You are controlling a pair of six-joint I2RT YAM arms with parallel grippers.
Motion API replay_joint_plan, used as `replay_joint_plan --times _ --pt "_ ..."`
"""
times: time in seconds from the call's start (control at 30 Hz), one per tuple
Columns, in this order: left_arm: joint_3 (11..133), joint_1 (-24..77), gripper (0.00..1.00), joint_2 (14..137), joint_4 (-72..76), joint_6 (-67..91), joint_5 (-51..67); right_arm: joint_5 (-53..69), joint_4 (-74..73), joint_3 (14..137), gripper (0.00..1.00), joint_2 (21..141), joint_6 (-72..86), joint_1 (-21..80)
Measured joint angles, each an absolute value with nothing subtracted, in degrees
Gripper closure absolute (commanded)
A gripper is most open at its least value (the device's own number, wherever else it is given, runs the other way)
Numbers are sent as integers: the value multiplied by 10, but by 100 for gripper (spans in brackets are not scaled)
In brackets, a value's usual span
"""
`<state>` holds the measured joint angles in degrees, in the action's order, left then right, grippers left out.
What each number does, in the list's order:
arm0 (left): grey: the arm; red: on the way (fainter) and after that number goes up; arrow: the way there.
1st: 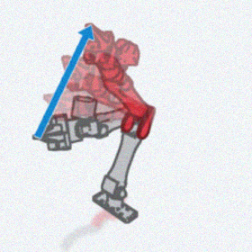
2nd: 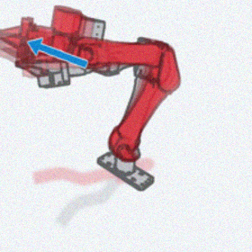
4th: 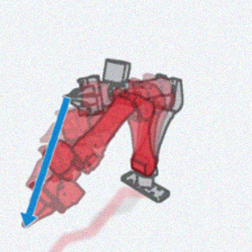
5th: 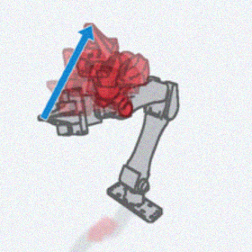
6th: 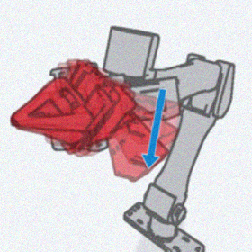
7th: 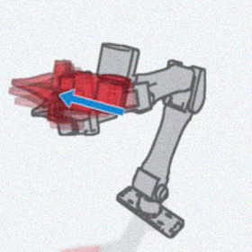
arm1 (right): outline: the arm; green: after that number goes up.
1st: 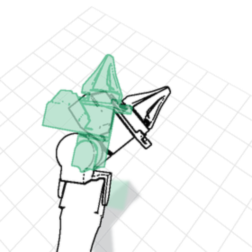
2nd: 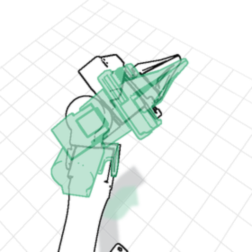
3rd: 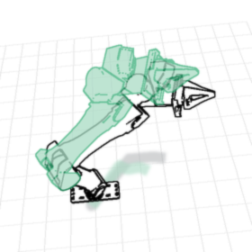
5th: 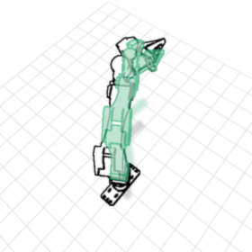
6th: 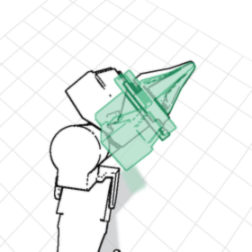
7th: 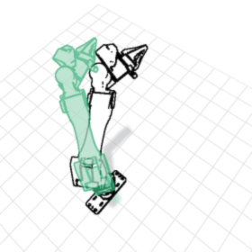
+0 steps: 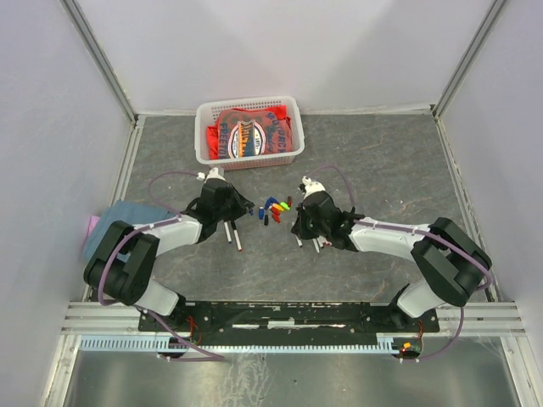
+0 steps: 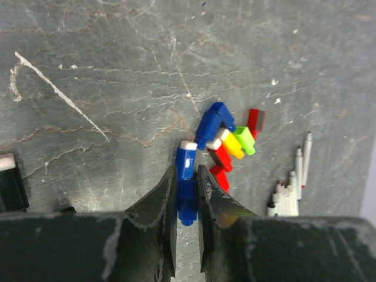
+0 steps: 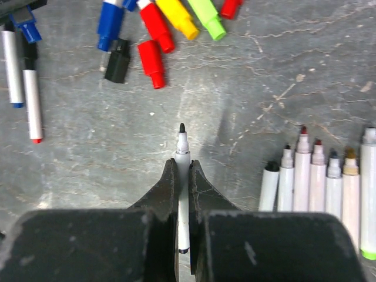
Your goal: Open the pen caps
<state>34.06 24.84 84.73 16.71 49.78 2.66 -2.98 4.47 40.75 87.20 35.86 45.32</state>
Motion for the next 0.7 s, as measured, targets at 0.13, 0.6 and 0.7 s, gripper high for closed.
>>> replay_joint_plan --times 0.13,0.6,0.7 --pt "365 267 97 876 124 478 -1 -80 7 425 95 883 347 465" --pt "414 297 86 929 60 448 -58 -187 -68 449 88 909 331 496" --pt "422 299 83 934 57 444 -62 -201 -77 449 87 916 330 501"
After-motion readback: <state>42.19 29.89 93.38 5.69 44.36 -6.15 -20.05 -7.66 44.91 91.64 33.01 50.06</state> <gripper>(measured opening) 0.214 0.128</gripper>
